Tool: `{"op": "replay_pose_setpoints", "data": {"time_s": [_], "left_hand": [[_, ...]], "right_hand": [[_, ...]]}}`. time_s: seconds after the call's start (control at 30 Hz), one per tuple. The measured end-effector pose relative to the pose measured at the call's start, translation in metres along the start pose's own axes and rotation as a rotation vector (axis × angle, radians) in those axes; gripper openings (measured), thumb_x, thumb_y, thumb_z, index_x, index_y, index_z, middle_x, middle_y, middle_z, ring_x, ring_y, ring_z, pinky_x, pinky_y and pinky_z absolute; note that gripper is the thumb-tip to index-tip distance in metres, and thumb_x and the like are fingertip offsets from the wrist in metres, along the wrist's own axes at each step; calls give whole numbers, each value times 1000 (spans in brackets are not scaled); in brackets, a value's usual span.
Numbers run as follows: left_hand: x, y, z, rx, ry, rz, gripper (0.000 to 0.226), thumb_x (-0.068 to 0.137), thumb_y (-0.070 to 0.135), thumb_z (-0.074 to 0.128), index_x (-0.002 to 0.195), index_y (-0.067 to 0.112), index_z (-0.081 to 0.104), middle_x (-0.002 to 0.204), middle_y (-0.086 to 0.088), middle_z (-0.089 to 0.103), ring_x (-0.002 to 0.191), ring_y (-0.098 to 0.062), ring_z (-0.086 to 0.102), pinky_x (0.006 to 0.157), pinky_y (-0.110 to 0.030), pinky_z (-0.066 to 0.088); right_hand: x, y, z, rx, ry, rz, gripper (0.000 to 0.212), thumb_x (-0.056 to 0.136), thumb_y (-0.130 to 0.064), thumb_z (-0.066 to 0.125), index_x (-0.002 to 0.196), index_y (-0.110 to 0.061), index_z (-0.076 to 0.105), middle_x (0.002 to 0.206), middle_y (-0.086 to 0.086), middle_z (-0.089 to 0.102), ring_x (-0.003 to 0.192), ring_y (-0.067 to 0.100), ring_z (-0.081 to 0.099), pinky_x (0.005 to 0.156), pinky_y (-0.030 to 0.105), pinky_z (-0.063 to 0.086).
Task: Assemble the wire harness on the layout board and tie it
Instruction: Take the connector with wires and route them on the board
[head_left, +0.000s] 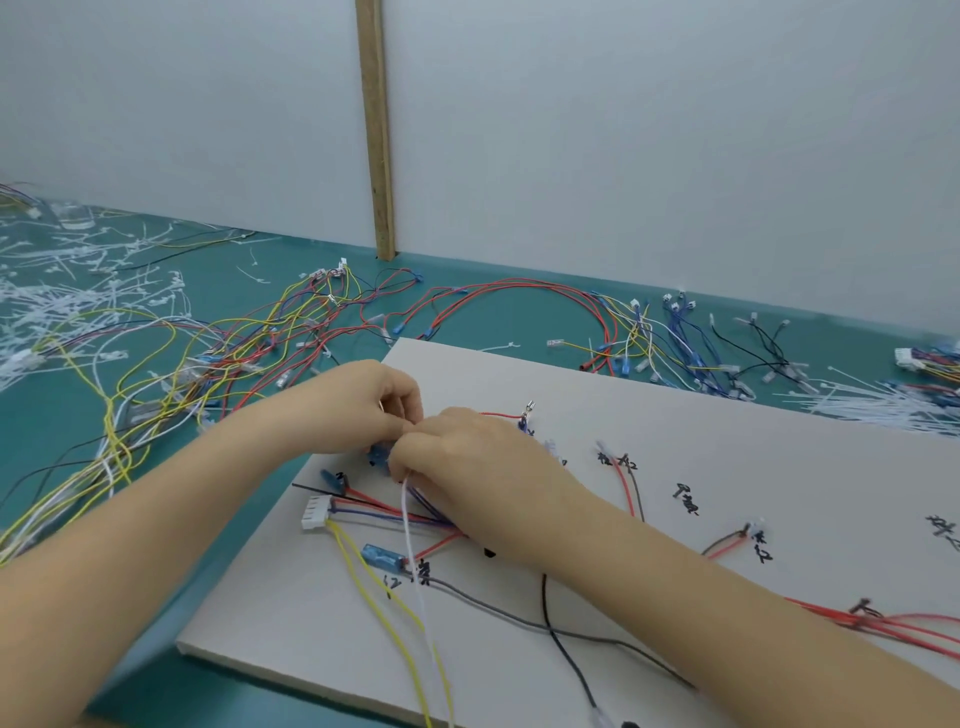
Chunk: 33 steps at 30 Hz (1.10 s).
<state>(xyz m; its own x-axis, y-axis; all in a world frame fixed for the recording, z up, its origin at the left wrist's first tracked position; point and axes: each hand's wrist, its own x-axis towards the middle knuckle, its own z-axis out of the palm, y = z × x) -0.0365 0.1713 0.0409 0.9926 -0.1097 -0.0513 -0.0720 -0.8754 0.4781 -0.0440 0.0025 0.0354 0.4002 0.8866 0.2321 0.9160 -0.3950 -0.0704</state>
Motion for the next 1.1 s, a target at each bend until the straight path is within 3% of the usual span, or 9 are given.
{"op": "replay_pose_setpoints", "data": {"time_s": [0.1, 0.2, 0.27, 0.37, 0.43, 0.63, 0.77, 0.97, 1.1], "left_hand": [[0, 2, 1, 21, 25, 14, 21, 80, 10, 63, 67, 26, 60, 61, 13, 62, 52, 9, 51, 52, -6, 38], [-1, 6, 4, 100, 58, 47, 22, 80, 8, 60, 68, 27, 57, 59, 19, 55, 57, 17, 48, 57, -1, 36], [-1, 11, 5, 145, 26, 70, 22, 81, 3, 54, 81, 25, 59, 70, 18, 53, 59, 22, 45, 58, 0, 34], [2, 19, 7, 120, -47, 109, 54, 78, -6, 45, 115, 33, 51, 85, 13, 54, 61, 24, 43, 59, -1, 34], [5, 22, 7, 125, -69, 134, 60, 79, -7, 45, 121, 36, 48, 85, 12, 54, 59, 23, 43, 58, -2, 34], [18, 27, 12, -24, -15, 64, 21, 89, 12, 49, 99, 23, 65, 75, 9, 62, 62, 7, 51, 55, -4, 37], [30, 27, 18, -90, 35, 27, 8, 88, 24, 59, 84, 21, 66, 69, 6, 63, 66, -12, 54, 58, -15, 41], [36, 25, 21, -116, 38, 27, 9, 83, 21, 64, 74, 22, 65, 63, 9, 59, 59, -9, 50, 55, -14, 39], [34, 26, 24, 26, 89, 76, 9, 82, 25, 63, 75, 29, 62, 71, 14, 60, 56, 8, 49, 53, -6, 32]], "right_hand": [[-8, 1, -2, 58, 13, 75, 19, 91, -9, 45, 106, -16, 56, 98, 9, 62, 92, 30, 54, 72, 39, 43], [-20, 0, -1, 215, -26, 187, 19, 93, -14, 42, 107, -19, 54, 102, 9, 64, 95, 31, 55, 77, 41, 45], [-24, -2, 2, 259, -66, 240, 18, 95, -18, 39, 107, -20, 53, 105, 9, 63, 98, 31, 54, 80, 42, 45], [-25, -2, 1, 354, -87, 272, 17, 96, -19, 41, 105, -19, 54, 105, 4, 63, 95, 24, 53, 82, 38, 44], [-25, -2, -2, 410, -70, 276, 16, 96, -19, 41, 104, -19, 55, 102, 2, 63, 87, 17, 48, 79, 34, 42], [-27, -3, 0, 407, -99, 279, 17, 95, -19, 42, 105, -19, 56, 103, 2, 64, 96, 21, 53, 84, 40, 44], [-28, -4, 1, 406, -94, 283, 16, 95, -19, 42, 103, -20, 56, 101, 3, 64, 95, 22, 53, 83, 41, 45], [-28, -4, 2, 389, -98, 274, 17, 95, -18, 41, 104, -19, 56, 101, 5, 63, 95, 23, 52, 82, 42, 45], [-28, -5, 3, 370, -106, 271, 19, 95, -18, 40, 105, -18, 56, 105, 7, 61, 99, 24, 51, 85, 41, 43]]}}
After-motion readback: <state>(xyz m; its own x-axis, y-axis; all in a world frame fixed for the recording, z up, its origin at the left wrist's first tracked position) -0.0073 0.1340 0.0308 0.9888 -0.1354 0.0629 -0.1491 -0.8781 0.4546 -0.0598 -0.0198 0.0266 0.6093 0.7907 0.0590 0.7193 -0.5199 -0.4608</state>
